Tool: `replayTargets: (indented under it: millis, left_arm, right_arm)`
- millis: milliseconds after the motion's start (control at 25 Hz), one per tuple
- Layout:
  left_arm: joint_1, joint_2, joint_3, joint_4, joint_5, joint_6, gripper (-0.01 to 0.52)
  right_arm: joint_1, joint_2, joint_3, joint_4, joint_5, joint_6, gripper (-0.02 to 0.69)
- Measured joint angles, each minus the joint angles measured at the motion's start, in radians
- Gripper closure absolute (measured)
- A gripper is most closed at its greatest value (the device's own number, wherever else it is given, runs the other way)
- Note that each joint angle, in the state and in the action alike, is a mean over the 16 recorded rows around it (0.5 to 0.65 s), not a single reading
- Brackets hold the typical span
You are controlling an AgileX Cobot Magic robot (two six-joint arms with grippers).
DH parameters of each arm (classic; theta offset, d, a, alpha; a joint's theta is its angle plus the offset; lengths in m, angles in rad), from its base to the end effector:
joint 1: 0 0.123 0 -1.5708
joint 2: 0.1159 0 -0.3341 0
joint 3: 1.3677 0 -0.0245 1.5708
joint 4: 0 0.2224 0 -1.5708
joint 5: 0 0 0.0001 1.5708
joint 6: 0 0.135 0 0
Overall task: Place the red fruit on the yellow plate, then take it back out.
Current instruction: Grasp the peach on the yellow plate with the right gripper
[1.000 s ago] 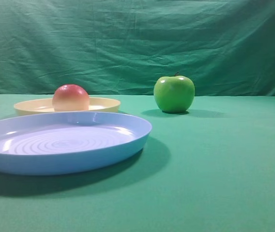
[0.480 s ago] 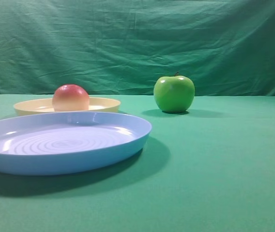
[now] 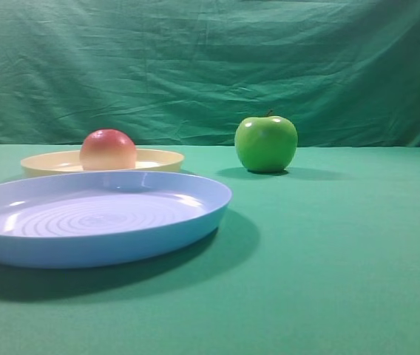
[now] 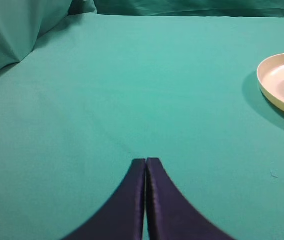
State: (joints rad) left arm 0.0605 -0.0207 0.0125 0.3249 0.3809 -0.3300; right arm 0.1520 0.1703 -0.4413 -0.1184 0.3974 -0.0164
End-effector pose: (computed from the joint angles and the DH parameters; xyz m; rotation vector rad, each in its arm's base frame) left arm 0.0147 0.0170 0.1648 -0.1636 1.8309 0.1328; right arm 0.0147 -0.0040 0.3132 -0.1873 1.5965 -0.0163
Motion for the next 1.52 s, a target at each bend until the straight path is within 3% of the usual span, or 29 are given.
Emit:
replayTargets:
  millis: [280,560,1200,1520]
  left_arm:
    - [0.0,0.0,0.0,0.0,0.0,0.001,0.514]
    - [0.0,0.0,0.0,0.0,0.0,0.001,0.514]
    - [0.0,0.0,0.0,0.0,0.0,0.001,0.514]
    - [0.0,0.0,0.0,0.0,0.0,0.001,0.514]
  right_arm:
    - [-0.092,-0.131,0.282,0.02,-0.21,0.095,0.665]
    - [-0.148,-0.179,0.432,0.024,-0.292,0.145,0.665]
    - [-0.148,-0.181,0.467,0.064,-0.058,0.151,0.665]
    - [-0.138,-0.181,0.467,0.078,-0.023,0.151,0.665]
